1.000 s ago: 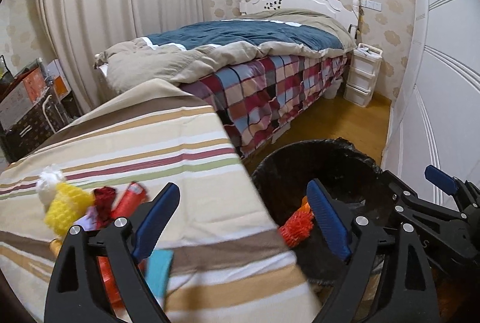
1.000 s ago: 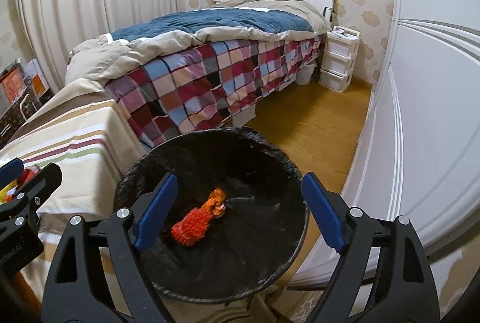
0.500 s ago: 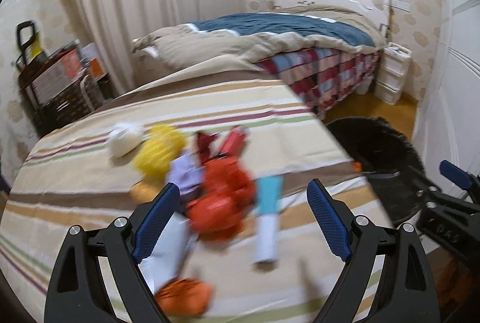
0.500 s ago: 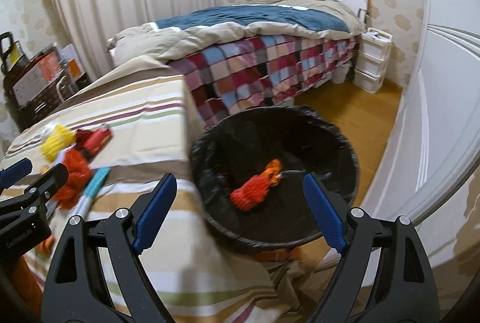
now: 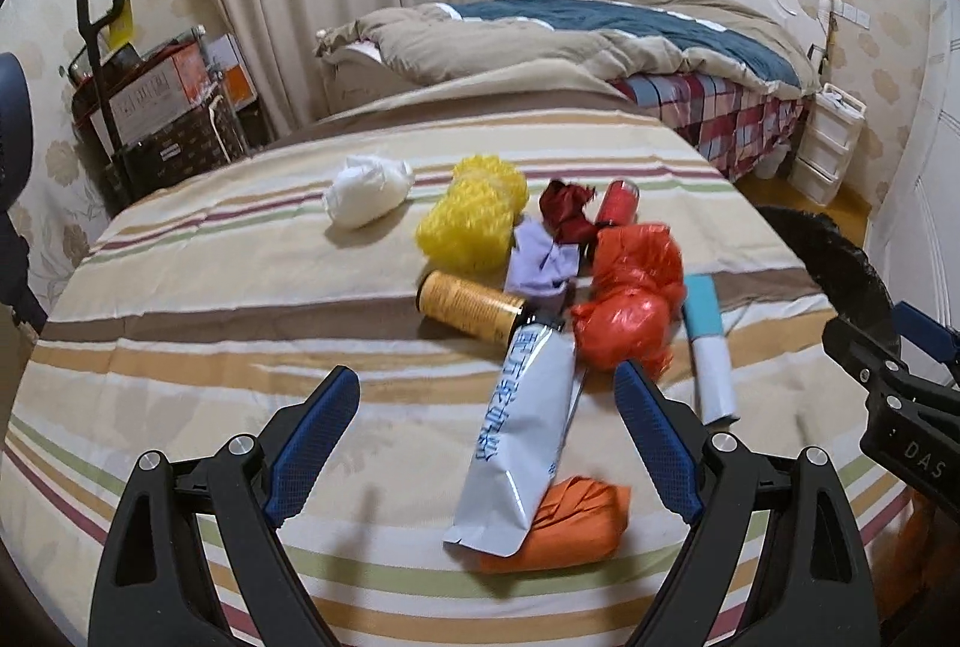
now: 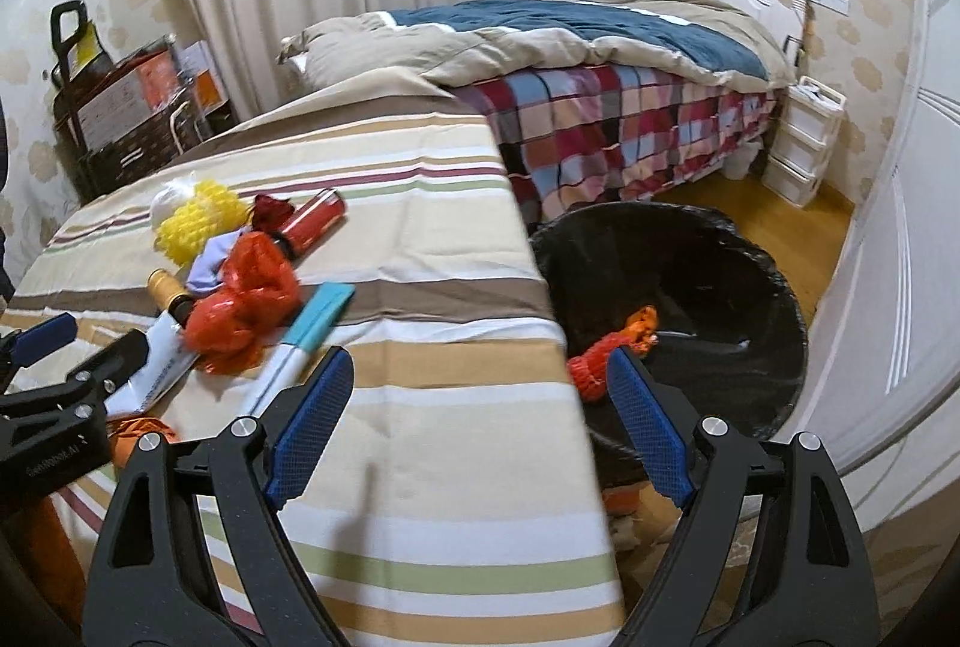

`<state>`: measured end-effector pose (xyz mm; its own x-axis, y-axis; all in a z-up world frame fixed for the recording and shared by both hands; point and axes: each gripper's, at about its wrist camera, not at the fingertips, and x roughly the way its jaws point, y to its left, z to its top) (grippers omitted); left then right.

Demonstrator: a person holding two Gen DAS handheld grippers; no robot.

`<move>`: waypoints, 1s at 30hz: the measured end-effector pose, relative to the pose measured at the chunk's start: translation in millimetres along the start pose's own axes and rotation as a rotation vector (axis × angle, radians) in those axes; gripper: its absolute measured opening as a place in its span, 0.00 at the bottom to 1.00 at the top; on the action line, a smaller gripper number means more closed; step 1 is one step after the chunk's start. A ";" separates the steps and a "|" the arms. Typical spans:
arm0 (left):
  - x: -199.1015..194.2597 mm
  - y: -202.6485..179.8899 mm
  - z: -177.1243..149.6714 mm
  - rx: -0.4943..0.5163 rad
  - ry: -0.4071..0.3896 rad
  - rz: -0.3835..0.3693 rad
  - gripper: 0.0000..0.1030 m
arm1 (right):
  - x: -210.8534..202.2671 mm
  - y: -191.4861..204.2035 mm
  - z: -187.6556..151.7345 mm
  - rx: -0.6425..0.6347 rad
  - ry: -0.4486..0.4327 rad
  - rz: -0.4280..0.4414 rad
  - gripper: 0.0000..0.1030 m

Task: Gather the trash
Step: 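Reach the left tool to the white tube with blue text and grasp it, then grasp the teal-capped white bottle with the right tool while the left tool lifts the tube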

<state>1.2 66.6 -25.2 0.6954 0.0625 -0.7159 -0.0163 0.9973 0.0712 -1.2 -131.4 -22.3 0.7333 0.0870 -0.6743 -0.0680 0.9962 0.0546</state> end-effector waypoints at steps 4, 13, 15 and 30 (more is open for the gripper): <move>8.8 2.9 -5.6 0.007 0.033 -0.023 0.83 | 3.4 10.6 0.5 -0.021 0.010 0.006 0.82; 27.0 5.5 -9.0 0.011 0.116 -0.108 0.39 | 11.4 26.1 1.1 -0.050 0.030 0.013 0.82; 25.5 5.5 -10.2 0.014 0.109 -0.118 0.34 | 12.2 28.1 1.6 -0.054 0.032 0.015 0.82; -3.6 36.6 -8.4 -0.047 0.026 -0.112 0.31 | 28.7 66.8 6.7 -0.149 0.066 0.030 0.75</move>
<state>-8.0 103.2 -25.8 0.6757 -0.0490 -0.7355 0.0263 0.9988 -0.0423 19.9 -62.4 -33.1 0.6837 0.1114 -0.7213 -0.1924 0.9808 -0.0309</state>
